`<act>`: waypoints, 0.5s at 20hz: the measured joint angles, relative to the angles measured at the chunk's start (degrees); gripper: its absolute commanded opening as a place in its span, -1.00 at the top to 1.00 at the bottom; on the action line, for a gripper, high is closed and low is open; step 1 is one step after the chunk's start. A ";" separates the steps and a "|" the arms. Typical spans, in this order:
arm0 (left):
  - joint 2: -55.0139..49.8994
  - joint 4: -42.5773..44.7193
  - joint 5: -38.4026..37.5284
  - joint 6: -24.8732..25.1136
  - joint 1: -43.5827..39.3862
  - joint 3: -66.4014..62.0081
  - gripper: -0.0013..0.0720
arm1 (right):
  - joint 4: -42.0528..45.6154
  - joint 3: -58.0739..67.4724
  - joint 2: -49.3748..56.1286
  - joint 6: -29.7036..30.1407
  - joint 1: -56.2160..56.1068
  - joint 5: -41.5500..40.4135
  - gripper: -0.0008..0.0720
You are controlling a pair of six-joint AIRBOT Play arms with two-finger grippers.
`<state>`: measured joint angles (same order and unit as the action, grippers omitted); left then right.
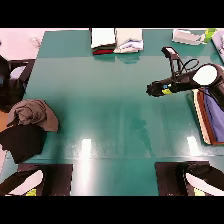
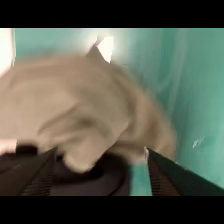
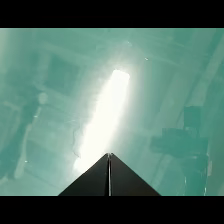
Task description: Fold the shirts.
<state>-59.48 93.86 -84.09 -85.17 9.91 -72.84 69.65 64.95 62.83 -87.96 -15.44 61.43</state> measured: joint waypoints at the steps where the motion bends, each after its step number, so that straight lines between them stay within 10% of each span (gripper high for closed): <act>1: 0.37 0.48 0.74 -0.07 1.18 3.10 -0.79 | 0.00 0.00 0.00 0.00 0.00 0.00 0.91; 6: 1.01 1.84 10.51 -1.57 3.69 17.18 -0.75 | -0.02 0.00 0.00 0.00 -0.04 -0.02 0.91; 9: 1.16 2.08 14.91 -3.13 4.09 20.57 0.87 | 0.00 0.00 0.00 0.00 -0.07 -0.02 0.91; 10: 1.20 2.08 15.72 -3.34 4.13 20.70 0.90 | -0.02 0.00 0.00 0.00 -0.07 -0.02 0.91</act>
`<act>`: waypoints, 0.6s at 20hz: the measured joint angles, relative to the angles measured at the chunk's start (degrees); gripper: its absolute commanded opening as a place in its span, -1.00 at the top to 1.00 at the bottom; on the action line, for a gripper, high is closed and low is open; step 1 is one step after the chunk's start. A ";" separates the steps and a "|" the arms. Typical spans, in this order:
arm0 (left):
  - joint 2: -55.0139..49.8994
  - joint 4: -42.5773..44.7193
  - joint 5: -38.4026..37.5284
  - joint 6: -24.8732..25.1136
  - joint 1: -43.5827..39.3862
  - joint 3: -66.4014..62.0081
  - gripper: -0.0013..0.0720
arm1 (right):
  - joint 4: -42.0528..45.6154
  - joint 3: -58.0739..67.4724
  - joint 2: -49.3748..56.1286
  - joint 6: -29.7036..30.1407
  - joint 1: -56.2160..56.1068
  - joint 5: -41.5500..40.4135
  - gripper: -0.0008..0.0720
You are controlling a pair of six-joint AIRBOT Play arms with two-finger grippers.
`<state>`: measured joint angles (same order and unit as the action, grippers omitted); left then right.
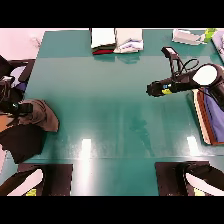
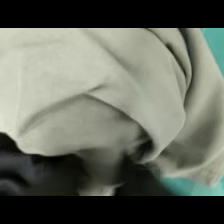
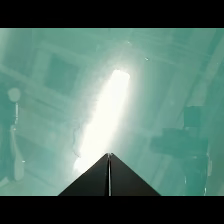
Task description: Fold the shirts.
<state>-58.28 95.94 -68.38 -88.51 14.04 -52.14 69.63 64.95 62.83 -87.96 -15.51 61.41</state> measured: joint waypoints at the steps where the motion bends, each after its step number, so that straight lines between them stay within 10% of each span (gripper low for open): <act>1: 0.02 -0.07 0.35 -0.26 0.09 -0.44 0.90 | 0.00 0.11 -0.02 0.00 0.00 -0.11 0.92; 12: 7.52 -2.01 -0.20 1.44 -26.73 -33.57 0.90 | -0.02 19.10 -6.62 -0.04 7.30 0.00 0.91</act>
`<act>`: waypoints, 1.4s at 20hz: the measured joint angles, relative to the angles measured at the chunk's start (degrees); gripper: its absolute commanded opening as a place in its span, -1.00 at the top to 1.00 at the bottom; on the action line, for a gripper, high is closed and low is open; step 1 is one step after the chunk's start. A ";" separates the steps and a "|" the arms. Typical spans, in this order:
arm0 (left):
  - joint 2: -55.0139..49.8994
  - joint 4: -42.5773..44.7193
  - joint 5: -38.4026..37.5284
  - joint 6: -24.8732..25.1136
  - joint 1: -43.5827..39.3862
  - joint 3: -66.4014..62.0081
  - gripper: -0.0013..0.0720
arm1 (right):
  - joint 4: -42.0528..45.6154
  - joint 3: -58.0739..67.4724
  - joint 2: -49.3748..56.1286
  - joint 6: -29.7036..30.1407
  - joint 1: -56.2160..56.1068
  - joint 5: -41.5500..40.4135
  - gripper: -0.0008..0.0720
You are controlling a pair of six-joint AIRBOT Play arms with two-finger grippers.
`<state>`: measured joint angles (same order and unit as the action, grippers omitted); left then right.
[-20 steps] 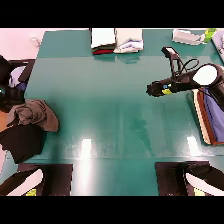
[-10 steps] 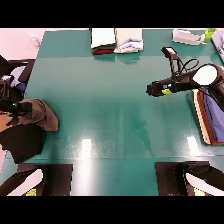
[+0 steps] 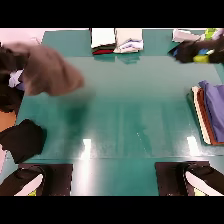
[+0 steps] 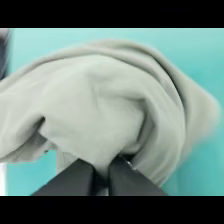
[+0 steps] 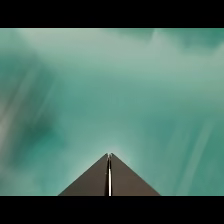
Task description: Fold the shirts.
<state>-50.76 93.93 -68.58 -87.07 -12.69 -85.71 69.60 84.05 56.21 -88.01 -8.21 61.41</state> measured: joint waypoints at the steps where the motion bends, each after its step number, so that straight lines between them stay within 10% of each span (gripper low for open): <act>1: -0.04 -0.04 0.46 0.42 -4.13 -1.90 0.90 | 0.00 1.64 -0.63 0.00 1.29 0.02 0.92; 9: -12.39 -5.92 1.57 13.29 -27.43 -6.54 0.79 | -0.11 4.15 -5.42 0.02 8.68 0.11 0.91; 11: -16.98 -6.60 1.92 16.22 -28.37 -6.71 -0.59 | -0.13 2.47 -6.58 0.02 9.09 0.11 0.91; 28: -25.27 -22.97 -3.56 6.84 -7.32 20.94 -0.60 | -1.07 -1.51 -1.95 0.02 9.57 2.25 0.92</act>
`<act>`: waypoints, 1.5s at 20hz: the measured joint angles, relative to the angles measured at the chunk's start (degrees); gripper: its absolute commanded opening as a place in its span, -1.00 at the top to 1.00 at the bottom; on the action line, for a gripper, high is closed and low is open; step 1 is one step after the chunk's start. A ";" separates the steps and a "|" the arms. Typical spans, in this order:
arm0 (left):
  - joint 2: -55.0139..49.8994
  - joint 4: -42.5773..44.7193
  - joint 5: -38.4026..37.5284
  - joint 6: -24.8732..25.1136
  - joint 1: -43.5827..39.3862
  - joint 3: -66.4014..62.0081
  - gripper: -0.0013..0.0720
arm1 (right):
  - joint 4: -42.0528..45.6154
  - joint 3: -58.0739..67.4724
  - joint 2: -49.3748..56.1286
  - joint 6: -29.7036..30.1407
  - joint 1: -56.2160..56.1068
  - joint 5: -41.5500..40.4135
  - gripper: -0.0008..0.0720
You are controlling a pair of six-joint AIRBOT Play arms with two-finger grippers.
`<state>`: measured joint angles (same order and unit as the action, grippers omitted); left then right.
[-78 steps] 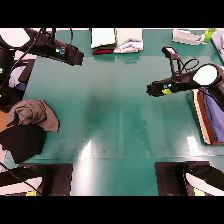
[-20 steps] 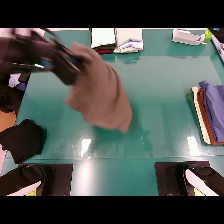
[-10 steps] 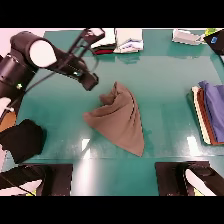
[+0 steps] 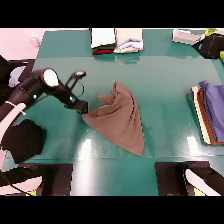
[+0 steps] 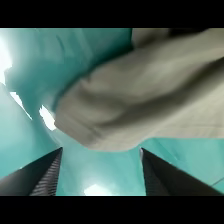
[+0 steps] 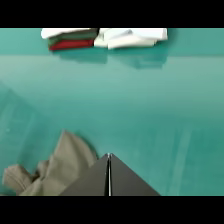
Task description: Fold the shirts.
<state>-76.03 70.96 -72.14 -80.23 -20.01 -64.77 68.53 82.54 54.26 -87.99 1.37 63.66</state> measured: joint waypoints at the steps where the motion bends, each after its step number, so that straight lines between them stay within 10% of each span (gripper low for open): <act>1: -0.02 -1.01 0.96 -0.17 0.11 2.16 -0.60 | 0.02 -0.02 0.48 0.00 0.00 0.50 0.92; 13: -0.15 -10.82 13.55 -0.76 0.42 12.85 -0.59 | -0.04 -0.04 2.03 -0.02 0.00 2.71 0.91; 18: -0.15 -11.30 14.40 -0.87 0.42 13.49 0.89 | -0.04 -0.04 2.03 -0.02 0.00 2.78 0.92; 30: 2.10 2.71 7.98 -0.35 9.01 -5.38 0.89 | 0.48 -0.07 6.23 -0.35 -5.03 4.72 0.92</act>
<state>-73.93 73.67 -64.16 -80.58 -11.00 -70.15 69.01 82.48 60.49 -88.33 -3.66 68.38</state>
